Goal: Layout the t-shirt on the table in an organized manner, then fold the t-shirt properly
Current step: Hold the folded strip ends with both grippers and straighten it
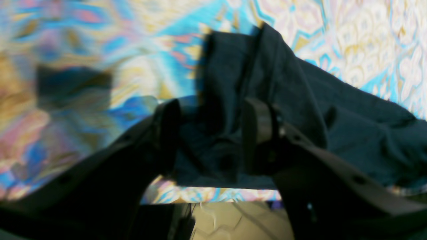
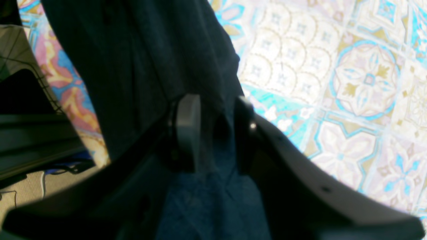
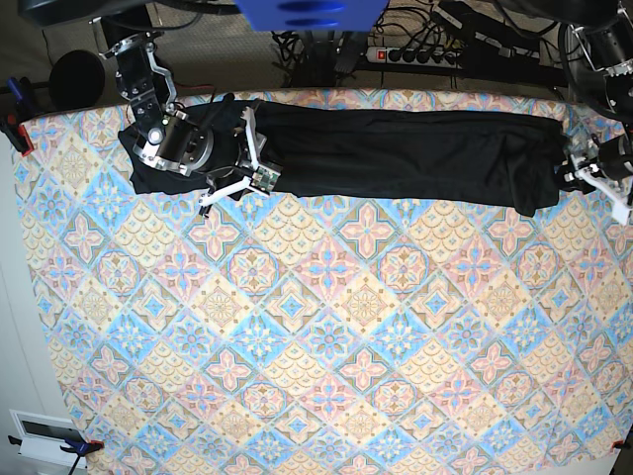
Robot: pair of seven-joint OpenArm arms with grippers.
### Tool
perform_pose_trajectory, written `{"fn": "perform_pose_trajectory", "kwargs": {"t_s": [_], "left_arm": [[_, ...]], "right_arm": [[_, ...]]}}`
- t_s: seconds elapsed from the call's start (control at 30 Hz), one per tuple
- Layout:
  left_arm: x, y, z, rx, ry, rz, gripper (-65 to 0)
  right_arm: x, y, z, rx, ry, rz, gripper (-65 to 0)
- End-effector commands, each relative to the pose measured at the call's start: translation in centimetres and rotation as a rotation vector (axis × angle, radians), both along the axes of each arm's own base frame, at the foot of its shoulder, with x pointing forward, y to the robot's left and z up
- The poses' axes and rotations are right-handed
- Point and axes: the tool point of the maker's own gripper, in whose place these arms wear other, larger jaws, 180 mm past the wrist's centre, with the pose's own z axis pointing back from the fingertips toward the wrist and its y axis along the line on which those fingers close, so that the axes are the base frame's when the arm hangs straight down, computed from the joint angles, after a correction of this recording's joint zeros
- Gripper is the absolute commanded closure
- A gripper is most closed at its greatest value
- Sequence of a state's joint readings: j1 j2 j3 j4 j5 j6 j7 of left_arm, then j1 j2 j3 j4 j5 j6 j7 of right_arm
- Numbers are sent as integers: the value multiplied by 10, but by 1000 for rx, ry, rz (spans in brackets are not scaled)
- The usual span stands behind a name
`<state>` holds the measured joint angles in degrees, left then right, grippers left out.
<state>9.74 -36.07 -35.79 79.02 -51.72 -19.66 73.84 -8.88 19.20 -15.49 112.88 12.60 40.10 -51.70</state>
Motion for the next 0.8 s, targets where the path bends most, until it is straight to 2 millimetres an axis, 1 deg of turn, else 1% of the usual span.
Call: {"fn": "perform_pose_trajectory", "kwargs": {"t_s": [0.0,0.07,0.13,0.2,0.3,0.37,0.47,0.57,0.63,0.67,0.7,0.77], "left_arm": [[8,13,13,34,-32,5,-315],[9,13,7,24,-36,20,-325],[7,6,-4,6,-17,18,-326],[5,5,-11,0,-6,23,-326],[0,-2,-28,-17,26,18,-326],[-1,-12,-38,-22,46,-12,-327],[-3,-28,-50,-29,70,-58,-326],[-8,-53,-63,-74,97,-94,-324],[-18,-62,-71,-90,131,-117,-320],[-22,-66,-73,-97,148,-126,-309],[-25,-75,-77,-120,157,-133,-293],[-26,-82,-78,-149,155,-127,-248]], "right_arm": [[8,4,13,32,-41,5,-166],[10,4,15,32,-46,6,-166],[10,4,15,32,-46,6,-166],[10,4,15,31,-46,4,-166],[11,4,15,31,-48,4,-166],[11,4,15,31,-48,4,-166],[18,4,20,31,-69,4,-166],[20,4,22,31,-75,5,-166],[20,4,22,31,-75,5,-166],[20,4,22,31,-75,5,-166],[20,4,22,31,-75,5,-166],[20,4,22,31,-75,5,-166]]}}
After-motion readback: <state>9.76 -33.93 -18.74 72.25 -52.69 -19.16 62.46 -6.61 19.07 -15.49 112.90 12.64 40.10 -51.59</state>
